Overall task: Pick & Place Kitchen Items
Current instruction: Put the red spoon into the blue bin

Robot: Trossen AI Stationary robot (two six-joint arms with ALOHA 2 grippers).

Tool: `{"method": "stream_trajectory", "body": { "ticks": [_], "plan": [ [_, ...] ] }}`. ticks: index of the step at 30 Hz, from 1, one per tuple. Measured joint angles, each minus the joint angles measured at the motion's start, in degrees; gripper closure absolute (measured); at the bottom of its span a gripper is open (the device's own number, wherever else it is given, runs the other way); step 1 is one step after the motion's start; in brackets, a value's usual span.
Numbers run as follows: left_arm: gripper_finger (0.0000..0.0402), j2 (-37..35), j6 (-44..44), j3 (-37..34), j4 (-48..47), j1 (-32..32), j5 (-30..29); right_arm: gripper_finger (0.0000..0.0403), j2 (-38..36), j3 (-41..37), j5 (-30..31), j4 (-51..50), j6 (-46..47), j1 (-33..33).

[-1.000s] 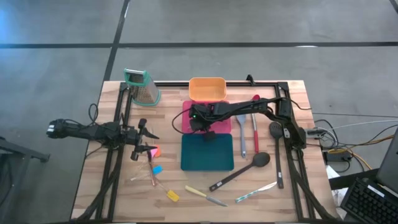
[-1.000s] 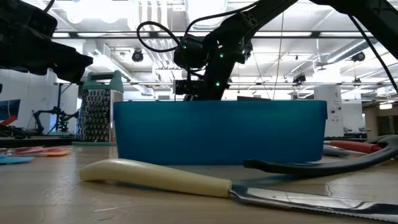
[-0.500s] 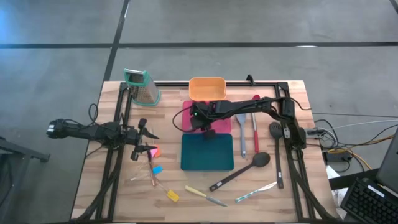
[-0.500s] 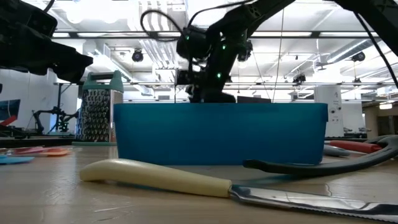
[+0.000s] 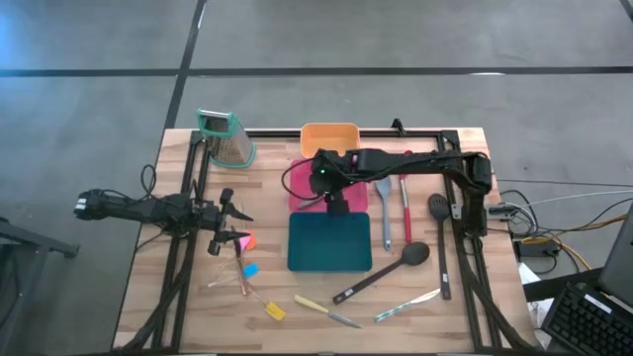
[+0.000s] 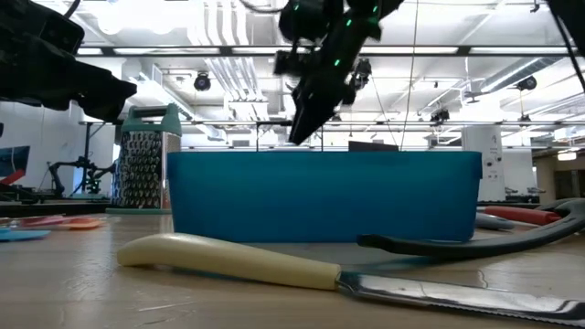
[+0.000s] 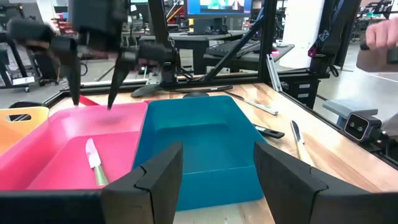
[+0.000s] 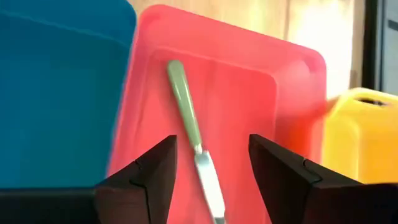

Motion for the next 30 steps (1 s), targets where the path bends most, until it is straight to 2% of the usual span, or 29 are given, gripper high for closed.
{"method": "stream_trajectory", "body": {
  "ticks": [6, 21, 28, 30],
  "plan": [
    [0.0200, 0.02, 0.00, 0.00, 0.00, 0.02, 0.00, 0.0214, -5.93, 0.04, -0.10, -6.60, 7.14, 1.37],
    [0.0200, 0.02, 0.00, 0.00, -0.01, 0.01, 0.00, 0.0275, -21.15, 0.04, -0.14, -18.77, 18.14, 11.48],
    [0.0200, 0.02, -0.02, 0.00, -0.02, 0.00, 0.00, 0.0304, -26.48, 0.02, 0.21, -25.21, 31.27, 18.27],
    [0.0200, 0.02, 0.00, 0.00, 0.00, 0.00, 0.00, 0.0314, -27.38, -0.24, 2.84, -26.41, 34.17, 20.68]
  ]
}}
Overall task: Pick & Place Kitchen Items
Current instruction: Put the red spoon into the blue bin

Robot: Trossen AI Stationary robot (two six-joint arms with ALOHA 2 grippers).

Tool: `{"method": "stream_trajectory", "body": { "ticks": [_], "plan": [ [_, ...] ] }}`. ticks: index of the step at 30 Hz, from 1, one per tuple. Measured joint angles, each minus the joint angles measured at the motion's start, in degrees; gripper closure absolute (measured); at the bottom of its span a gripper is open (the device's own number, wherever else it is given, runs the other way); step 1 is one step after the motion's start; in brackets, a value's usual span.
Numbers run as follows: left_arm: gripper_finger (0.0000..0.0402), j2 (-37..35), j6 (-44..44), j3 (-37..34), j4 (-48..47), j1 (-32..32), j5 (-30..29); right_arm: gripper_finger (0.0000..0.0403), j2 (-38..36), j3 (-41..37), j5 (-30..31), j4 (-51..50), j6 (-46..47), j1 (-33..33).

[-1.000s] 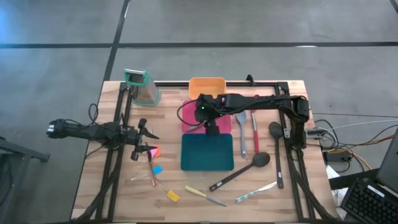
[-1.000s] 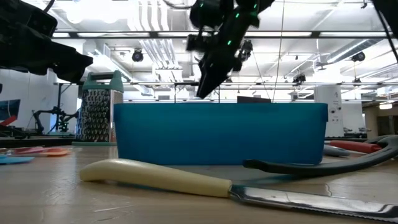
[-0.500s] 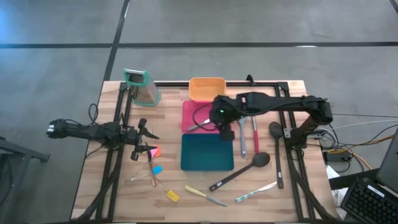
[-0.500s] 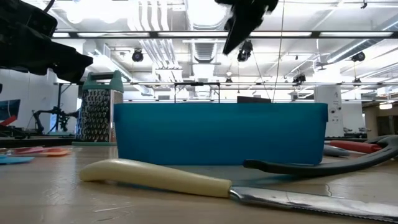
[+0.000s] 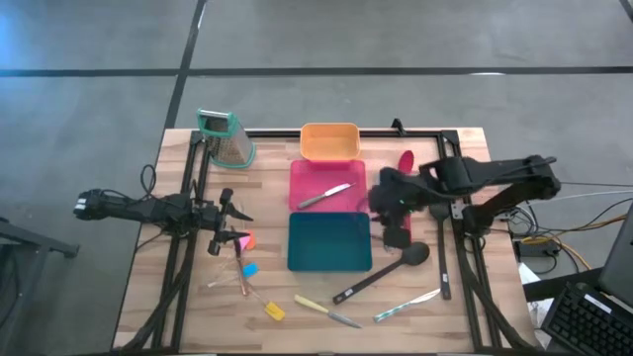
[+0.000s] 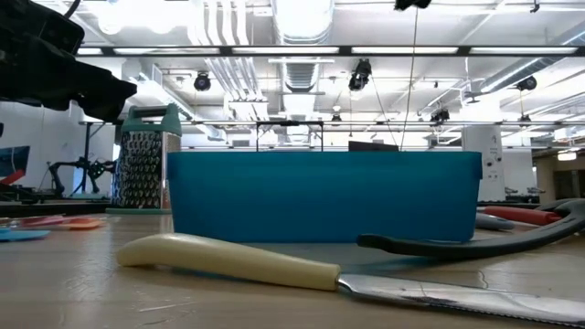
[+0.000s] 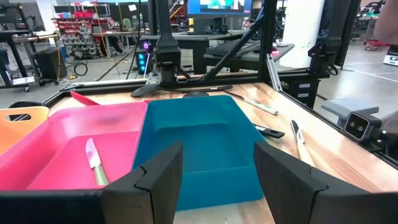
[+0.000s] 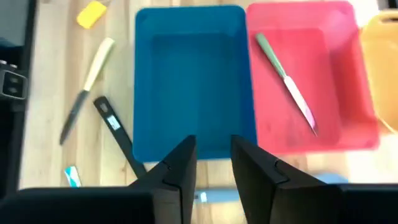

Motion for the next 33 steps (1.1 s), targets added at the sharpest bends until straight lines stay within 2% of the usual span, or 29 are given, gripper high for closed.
{"method": "stream_trajectory", "body": {
  "ticks": [5, 10, 16, 20, 25, 29, 33],
  "plan": [
    [0.0200, 0.00, 0.00, 0.00, 0.00, 0.00, 0.00, 0.0344, -0.98, -0.26, 11.63, -8.62, 7.99, 4.90],
    [0.0200, 0.00, -0.01, 0.00, 0.00, 0.01, 0.00, 0.0365, -3.13, -2.99, 18.80, -13.82, 19.13, 7.34],
    [0.0200, 0.00, 0.00, 0.00, 0.00, 0.00, 0.00, 0.0363, -8.37, -9.39, 19.80, -16.90, 30.34, 7.20],
    [0.0200, 0.00, 0.00, 0.00, 0.00, 0.00, 0.00, 0.0340, -13.73, -16.08, 19.98, -16.92, 36.51, 5.83],
    [0.0200, 0.00, 0.00, 0.00, 0.00, 0.01, 0.00, 0.0301, -19.91, -24.99, 20.21, -13.90, 42.45, 1.09],
    [0.0200, 0.00, 0.00, 0.00, 0.00, 0.02, 0.00, 0.0268, -22.53, -31.64, 19.97, -6.11, 42.77, -4.54],
    [0.0200, 0.00, 0.00, 0.00, 0.00, 0.01, 0.00, 0.0238, -22.85, -37.02, 18.06, 2.40, 37.41, -10.77]
  ]
}}
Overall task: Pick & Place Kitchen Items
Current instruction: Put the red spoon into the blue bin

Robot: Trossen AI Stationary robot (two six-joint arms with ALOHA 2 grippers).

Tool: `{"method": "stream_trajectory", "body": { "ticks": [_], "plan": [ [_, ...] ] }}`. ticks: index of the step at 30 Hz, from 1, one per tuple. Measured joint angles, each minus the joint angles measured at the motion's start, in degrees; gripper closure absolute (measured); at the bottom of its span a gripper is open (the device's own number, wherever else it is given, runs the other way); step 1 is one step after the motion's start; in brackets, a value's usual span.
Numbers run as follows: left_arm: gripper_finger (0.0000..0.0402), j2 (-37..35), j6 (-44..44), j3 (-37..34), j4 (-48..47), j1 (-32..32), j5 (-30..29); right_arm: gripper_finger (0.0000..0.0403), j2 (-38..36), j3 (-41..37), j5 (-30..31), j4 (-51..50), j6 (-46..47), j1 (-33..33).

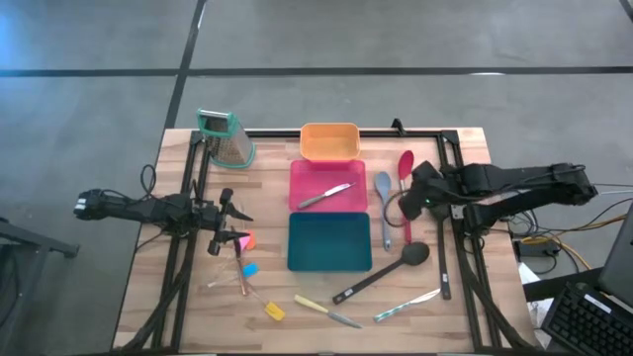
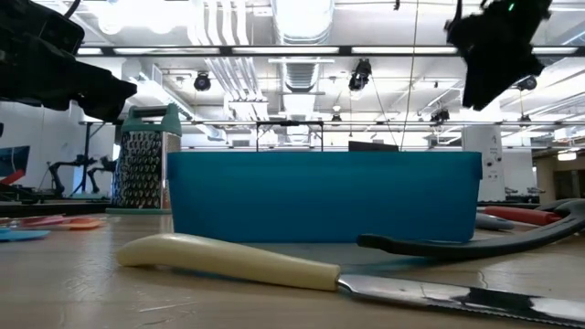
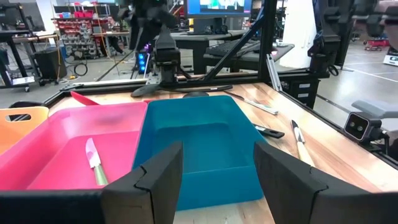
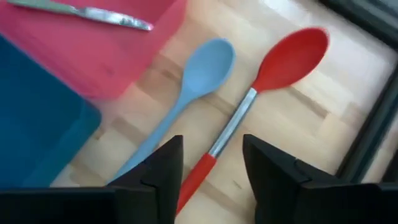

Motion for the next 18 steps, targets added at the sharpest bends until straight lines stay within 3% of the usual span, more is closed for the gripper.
{"method": "stream_trajectory", "body": {
  "ticks": [9, 18],
  "plan": [
    [0.0200, 0.00, -0.01, 0.00, 0.00, 0.00, 0.00, 0.0185, 2.44, -7.27, -5.40, 6.77, -4.54, -10.81],
    [0.0200, 0.00, 0.00, 0.00, 0.00, -0.01, 0.00, 0.0155, 5.93, -13.67, -11.05, 14.64, -4.42, -15.15]
  ]
}}
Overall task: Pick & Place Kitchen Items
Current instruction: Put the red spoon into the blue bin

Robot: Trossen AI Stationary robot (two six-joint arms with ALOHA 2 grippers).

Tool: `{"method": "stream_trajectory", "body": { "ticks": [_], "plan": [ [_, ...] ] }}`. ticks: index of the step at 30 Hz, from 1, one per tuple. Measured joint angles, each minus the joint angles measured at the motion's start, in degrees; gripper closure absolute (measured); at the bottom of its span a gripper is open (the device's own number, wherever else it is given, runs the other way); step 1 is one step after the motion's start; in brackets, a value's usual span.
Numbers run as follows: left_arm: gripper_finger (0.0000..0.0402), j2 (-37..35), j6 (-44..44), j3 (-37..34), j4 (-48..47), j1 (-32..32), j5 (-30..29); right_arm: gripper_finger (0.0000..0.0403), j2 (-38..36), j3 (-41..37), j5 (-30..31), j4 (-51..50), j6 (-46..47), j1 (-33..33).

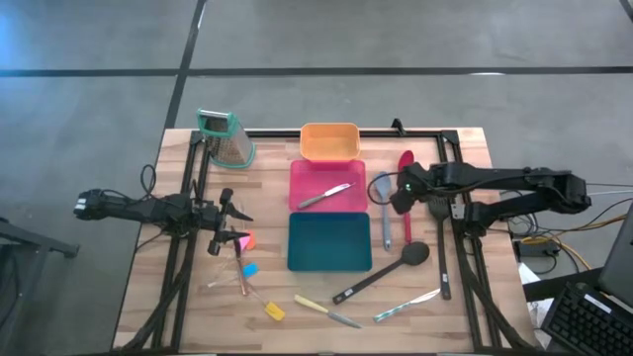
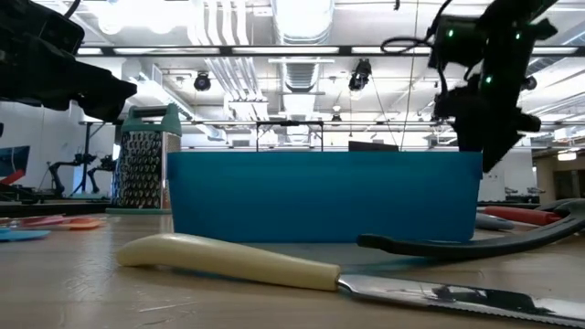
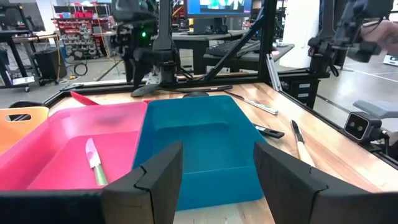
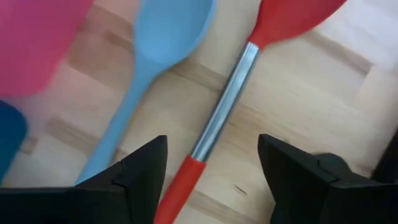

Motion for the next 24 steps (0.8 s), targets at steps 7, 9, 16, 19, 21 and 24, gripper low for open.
{"method": "stream_trajectory", "body": {
  "ticks": [7, 9, 16, 19, 21, 24],
  "plan": [
    [0.0200, 0.00, -0.02, 0.00, 0.00, 0.00, 0.00, 0.0168, 5.72, -3.28, -0.15, 5.03, -1.17, -2.23],
    [0.0200, 0.00, 0.00, 0.00, 0.00, 0.01, 0.00, 0.0176, 7.74, -3.79, -0.71, 6.77, -1.78, -2.67],
    [0.0200, 0.00, 0.00, 0.00, 0.00, 0.02, 0.00, 0.0199, 14.92, -4.13, -1.43, 10.99, -3.35, -3.69],
    [0.0200, 0.00, -0.01, 0.00, 0.00, 0.01, 0.00, 0.0214, 17.31, -3.90, -1.39, 11.51, -3.38, -4.45],
    [0.0200, 0.00, 0.00, 0.00, 0.00, 0.02, 0.00, 0.0227, 18.53, -3.81, -1.50, 11.80, -3.35, -4.89],
    [0.0200, -0.02, 0.00, 0.00, 0.00, 0.00, 0.00, 0.0255, 19.16, -3.61, -1.71, 12.23, -3.35, -5.20]
  ]
}}
